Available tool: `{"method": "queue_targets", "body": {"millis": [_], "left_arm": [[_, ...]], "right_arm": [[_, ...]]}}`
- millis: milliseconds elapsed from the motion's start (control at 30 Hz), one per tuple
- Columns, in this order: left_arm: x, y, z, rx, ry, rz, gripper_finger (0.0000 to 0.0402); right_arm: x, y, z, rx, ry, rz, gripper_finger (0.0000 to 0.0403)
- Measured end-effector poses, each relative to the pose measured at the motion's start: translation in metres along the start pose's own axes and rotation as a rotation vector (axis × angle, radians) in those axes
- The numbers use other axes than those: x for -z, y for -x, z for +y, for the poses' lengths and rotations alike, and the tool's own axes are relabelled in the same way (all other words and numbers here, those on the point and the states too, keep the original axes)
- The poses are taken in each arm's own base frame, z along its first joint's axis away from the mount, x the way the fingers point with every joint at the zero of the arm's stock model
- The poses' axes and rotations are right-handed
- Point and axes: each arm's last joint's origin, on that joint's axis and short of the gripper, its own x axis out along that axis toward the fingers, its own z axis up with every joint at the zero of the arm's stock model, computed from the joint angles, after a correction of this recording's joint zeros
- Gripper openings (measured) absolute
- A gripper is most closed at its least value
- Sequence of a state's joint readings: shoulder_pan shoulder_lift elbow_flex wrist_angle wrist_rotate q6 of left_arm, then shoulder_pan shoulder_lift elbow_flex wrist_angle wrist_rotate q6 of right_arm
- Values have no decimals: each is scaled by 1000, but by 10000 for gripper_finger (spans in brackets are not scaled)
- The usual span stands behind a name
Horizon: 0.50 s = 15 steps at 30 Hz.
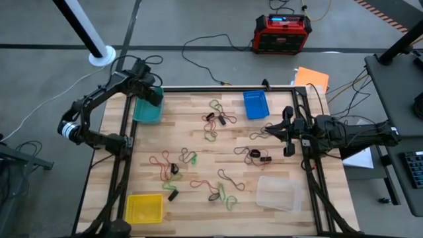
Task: Sort rubber bands into baskets
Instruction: Put the thick black rubber band into the light blue bin, then put the green rubber band into the transparent bin
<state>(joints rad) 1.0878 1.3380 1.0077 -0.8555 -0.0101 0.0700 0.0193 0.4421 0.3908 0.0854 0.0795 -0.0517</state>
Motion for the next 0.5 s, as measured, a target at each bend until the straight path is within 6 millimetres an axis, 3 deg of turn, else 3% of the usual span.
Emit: {"method": "queue_targets", "body": {"millis": [300,400,500], "left_arm": [[2,13,-10,13,11,-50,70],[8,27,-31,88,-20,-103,67],[18,45,-70,222,-160,-224,64]], "right_arm": [[0,0,0,0,-6,1,28],[0,0,0,0,-27,0,28],[0,0,0,0,-33,1,28]]}}
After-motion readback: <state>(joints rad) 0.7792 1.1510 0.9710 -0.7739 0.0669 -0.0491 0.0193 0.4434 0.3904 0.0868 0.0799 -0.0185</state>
